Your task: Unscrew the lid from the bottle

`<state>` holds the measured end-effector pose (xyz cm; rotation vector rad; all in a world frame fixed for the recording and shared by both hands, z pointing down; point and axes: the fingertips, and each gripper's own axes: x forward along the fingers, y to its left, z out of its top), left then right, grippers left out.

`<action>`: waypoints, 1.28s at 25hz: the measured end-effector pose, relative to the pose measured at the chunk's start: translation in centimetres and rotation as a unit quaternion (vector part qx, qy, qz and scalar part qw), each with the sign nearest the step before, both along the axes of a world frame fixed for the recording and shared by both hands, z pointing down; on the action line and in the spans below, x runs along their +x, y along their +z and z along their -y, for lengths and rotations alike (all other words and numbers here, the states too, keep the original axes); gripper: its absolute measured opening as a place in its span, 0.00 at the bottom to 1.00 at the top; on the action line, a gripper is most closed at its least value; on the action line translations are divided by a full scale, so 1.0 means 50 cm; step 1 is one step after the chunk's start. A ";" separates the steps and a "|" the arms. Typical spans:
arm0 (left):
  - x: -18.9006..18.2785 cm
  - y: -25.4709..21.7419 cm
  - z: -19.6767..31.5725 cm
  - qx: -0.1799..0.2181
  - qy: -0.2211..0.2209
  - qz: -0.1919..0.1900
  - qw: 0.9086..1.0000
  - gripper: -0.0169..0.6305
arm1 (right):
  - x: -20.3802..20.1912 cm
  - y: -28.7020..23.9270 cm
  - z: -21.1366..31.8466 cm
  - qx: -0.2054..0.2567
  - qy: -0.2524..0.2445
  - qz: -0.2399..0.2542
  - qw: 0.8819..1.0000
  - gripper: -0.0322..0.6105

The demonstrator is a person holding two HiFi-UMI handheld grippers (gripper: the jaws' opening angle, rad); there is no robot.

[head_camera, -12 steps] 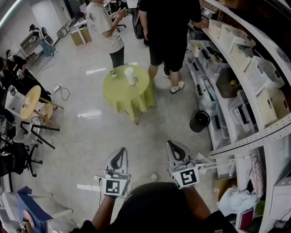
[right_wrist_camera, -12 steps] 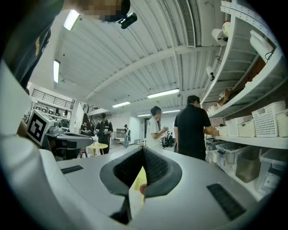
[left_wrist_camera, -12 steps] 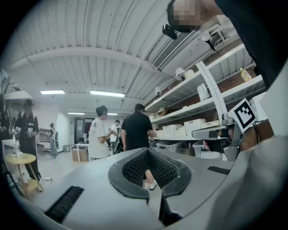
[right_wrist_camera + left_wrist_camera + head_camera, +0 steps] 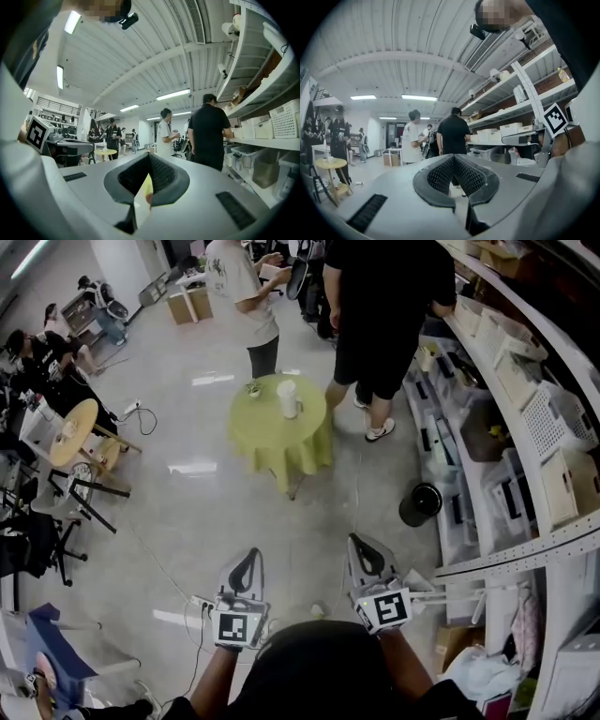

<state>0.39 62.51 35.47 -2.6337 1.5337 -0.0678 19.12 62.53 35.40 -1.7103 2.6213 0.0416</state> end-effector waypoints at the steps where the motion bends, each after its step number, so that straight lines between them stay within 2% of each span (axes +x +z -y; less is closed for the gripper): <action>1: -0.001 0.000 0.000 0.000 -0.002 0.002 1.000 0.05 | 0.001 0.005 0.002 -0.008 -0.002 0.007 1.000 0.05; 10: 0.008 -0.002 0.008 -0.017 -0.003 0.016 1.000 0.05 | 0.028 0.024 0.034 -0.028 0.014 0.026 0.999 0.07; 11: 0.007 0.000 0.010 -0.020 -0.006 0.017 1.000 0.05 | 0.027 0.026 0.040 -0.028 0.010 0.027 0.999 0.13; 14: 0.004 0.010 0.020 -0.029 -0.014 0.020 0.999 0.05 | 0.021 0.027 0.059 -0.025 -0.008 0.027 0.999 0.49; 16: 0.006 0.016 0.029 -0.033 -0.015 0.022 0.999 0.05 | 0.018 0.029 0.072 -0.025 -0.015 0.021 0.999 0.63; 18: 0.006 0.021 0.041 -0.037 -0.017 0.020 0.999 0.05 | 0.012 0.034 0.089 -0.030 -0.022 0.016 0.999 0.71; 25: -0.027 0.017 0.126 -0.037 -0.027 0.016 0.999 0.05 | -0.046 0.030 0.169 -0.035 -0.052 0.013 0.998 0.72; 32: -0.080 0.024 0.237 -0.044 -0.032 0.018 0.998 0.05 | -0.094 0.015 0.281 -0.043 -0.061 -0.001 0.997 0.72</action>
